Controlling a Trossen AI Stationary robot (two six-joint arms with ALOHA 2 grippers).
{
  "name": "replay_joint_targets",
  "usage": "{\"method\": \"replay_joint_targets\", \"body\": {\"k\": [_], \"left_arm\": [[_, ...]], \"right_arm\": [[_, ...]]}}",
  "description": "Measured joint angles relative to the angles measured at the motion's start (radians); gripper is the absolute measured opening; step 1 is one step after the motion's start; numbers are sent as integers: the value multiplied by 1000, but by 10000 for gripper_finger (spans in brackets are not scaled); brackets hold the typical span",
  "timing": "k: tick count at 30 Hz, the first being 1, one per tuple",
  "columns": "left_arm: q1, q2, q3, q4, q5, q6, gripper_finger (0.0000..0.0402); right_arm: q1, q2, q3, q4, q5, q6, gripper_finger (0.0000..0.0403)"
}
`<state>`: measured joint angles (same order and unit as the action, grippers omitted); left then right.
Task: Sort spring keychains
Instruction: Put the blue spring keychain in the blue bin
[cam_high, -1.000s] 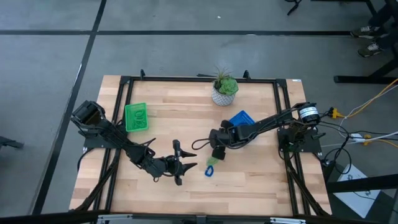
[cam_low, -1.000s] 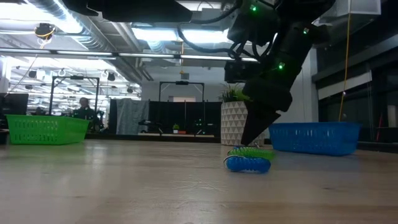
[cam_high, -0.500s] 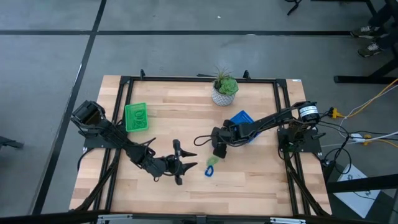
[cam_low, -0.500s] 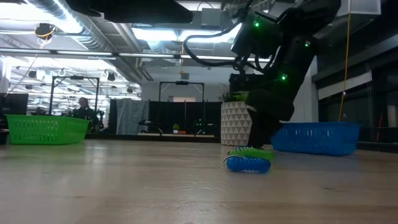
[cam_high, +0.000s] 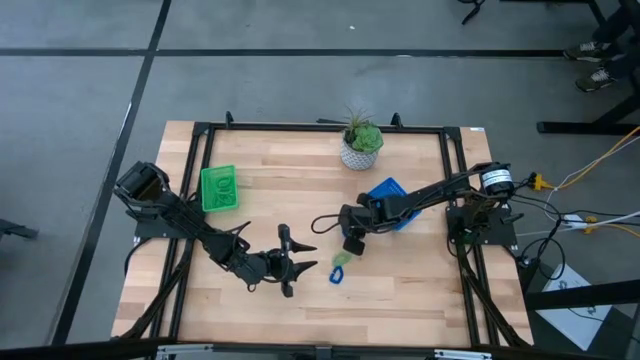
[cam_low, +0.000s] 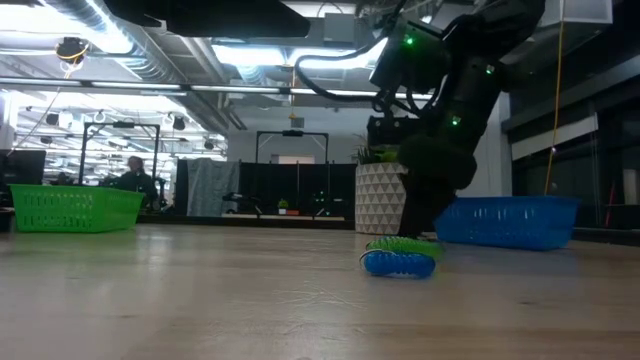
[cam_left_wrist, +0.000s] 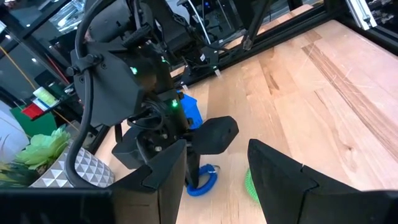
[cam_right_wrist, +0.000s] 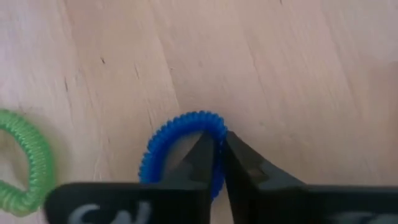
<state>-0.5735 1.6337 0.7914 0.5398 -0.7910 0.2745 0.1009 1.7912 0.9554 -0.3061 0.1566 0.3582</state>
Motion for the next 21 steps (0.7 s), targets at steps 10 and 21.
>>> {"method": "replay_joint_targets", "body": {"k": [10,21], "left_arm": [[0,0,0,-1,0,0,169],[-1,0,0,-1,0,0,169]], "right_arm": [[2,2,11,-4,-2,-84,29],[84,3,128,-110,25,-172,16]]}}
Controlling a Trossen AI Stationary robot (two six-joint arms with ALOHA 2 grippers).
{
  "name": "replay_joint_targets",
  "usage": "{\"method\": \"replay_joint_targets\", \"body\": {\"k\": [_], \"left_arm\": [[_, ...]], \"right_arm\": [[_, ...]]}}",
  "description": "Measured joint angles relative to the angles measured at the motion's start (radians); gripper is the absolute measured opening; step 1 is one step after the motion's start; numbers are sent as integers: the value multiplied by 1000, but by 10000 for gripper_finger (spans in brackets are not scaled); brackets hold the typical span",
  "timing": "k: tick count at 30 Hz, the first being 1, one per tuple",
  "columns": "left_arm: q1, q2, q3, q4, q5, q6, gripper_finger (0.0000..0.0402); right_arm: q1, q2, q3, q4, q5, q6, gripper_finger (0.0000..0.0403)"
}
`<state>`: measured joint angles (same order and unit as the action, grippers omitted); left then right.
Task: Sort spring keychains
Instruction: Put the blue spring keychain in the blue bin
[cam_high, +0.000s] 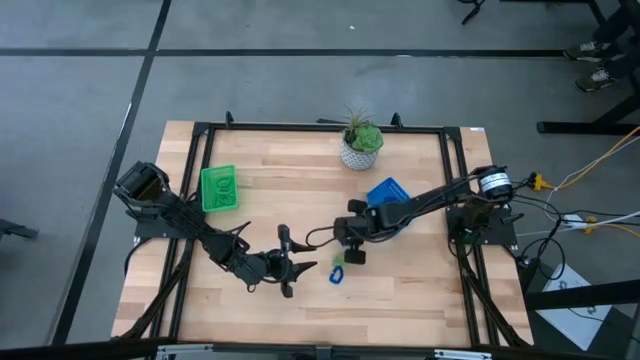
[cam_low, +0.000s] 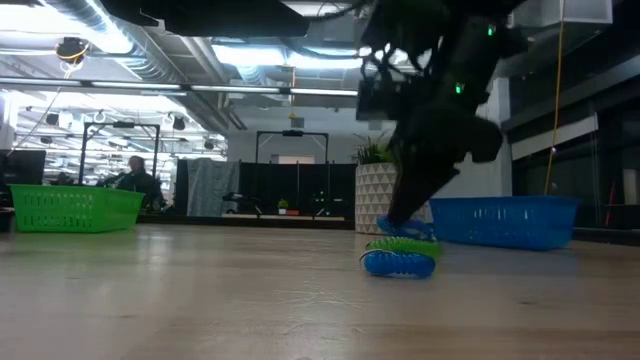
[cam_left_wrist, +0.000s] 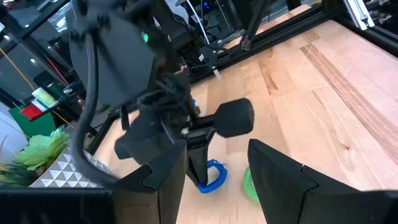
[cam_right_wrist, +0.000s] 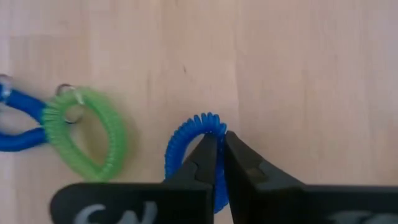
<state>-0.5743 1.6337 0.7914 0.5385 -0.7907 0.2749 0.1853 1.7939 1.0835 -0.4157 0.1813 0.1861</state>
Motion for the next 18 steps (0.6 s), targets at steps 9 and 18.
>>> {"method": "replay_joint_targets", "body": {"k": [9,18], "left_arm": [[0,0,0,-6,1,0,169],[1,0,0,-19,-1,0,169]], "right_arm": [[135,-2,178,-209,145,-11,16],[289,-4,279,-384,359,-12,18]]}}
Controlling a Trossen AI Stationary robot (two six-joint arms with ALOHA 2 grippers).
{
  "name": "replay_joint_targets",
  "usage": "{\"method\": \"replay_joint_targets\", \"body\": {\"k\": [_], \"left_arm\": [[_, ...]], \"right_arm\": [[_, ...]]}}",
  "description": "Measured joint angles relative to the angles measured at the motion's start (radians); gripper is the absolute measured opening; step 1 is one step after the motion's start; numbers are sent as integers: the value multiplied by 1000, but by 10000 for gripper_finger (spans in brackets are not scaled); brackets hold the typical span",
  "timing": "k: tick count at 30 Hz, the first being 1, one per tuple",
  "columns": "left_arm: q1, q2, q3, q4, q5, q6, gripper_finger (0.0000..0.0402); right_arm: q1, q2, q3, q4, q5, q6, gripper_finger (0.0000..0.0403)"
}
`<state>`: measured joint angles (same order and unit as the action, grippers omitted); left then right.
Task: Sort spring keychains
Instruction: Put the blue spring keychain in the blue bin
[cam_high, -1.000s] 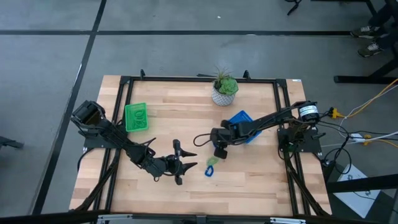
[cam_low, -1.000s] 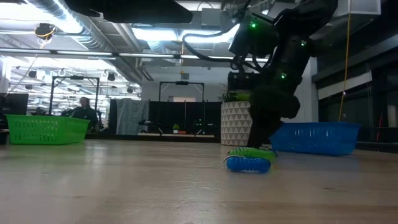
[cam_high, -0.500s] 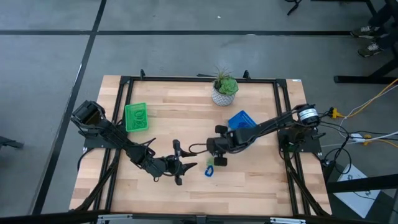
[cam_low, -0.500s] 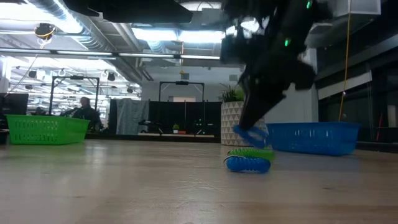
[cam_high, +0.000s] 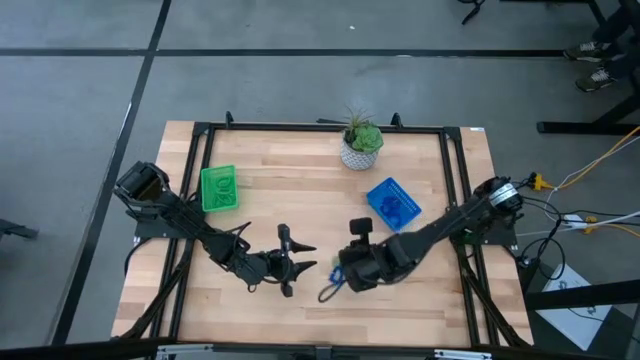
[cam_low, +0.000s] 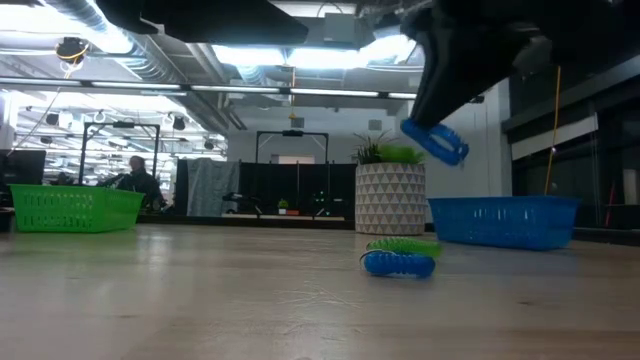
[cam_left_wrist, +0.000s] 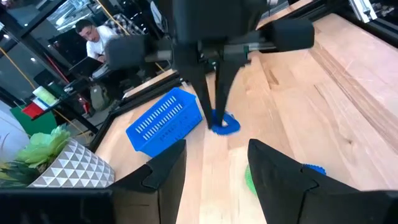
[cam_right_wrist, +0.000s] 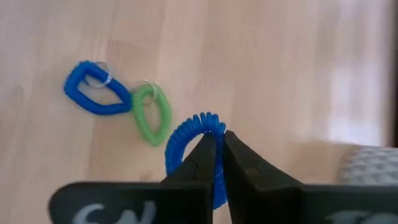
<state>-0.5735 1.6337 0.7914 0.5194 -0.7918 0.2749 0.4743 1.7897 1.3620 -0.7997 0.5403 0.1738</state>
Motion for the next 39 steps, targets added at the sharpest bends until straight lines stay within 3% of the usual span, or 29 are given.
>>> {"method": "replay_joint_targets", "body": {"k": [10,18,27,39], "left_arm": [[0,0,0,0,0,0,169],[0,0,0,0,0,-4,169],[-1,0,0,0,0,-29,169],[-1,0,0,-8,0,-45,169]], "right_arm": [[30,-2,8,-129,300,112,23],[-15,-2,7,-289,418,338,19],[-81,-2,6,-573,416,722,22],[-137,-3,-5,-669,347,925,23]]}}
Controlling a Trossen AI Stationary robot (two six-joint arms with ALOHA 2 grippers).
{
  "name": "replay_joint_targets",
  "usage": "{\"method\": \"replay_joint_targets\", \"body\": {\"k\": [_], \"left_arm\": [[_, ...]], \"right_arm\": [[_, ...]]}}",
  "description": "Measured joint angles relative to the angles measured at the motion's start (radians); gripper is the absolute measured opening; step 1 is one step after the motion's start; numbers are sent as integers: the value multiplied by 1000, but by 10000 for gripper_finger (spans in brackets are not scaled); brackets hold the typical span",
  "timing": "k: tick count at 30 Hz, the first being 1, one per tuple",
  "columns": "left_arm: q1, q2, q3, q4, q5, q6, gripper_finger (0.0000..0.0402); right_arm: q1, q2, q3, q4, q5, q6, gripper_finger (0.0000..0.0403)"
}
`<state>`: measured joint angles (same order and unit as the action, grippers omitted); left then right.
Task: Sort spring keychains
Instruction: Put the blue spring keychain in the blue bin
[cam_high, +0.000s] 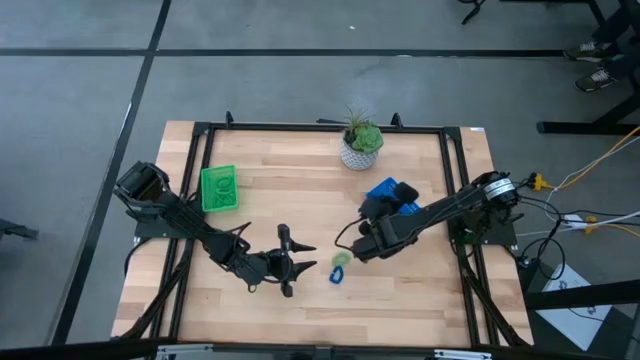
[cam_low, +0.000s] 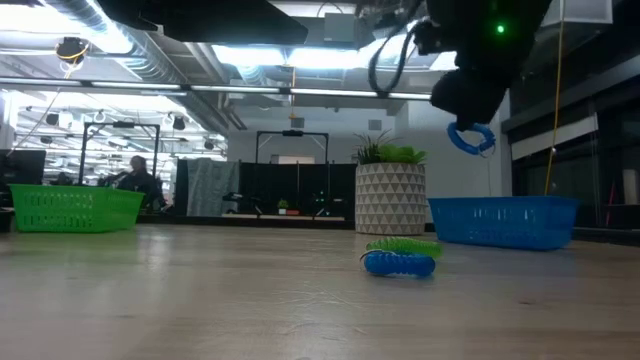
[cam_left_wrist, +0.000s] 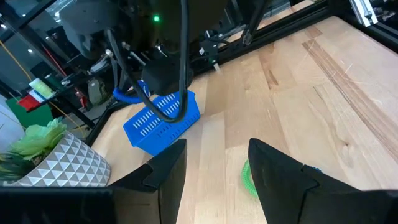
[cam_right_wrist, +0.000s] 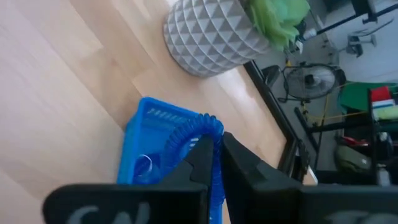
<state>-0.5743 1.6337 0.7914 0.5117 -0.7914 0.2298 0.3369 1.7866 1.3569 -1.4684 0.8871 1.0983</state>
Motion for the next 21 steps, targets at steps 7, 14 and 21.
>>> {"method": "replay_joint_targets", "body": {"k": [7,14,21], "left_arm": [[0,0,0,0,0,0,169],[0,0,0,-1,0,0,169],[1,0,0,0,0,16,169]], "right_arm": [[-31,0,-108,-4,-22,23,23],[-73,0,-187,-5,-19,76,23],[-91,0,-220,36,-22,75,23]]}}
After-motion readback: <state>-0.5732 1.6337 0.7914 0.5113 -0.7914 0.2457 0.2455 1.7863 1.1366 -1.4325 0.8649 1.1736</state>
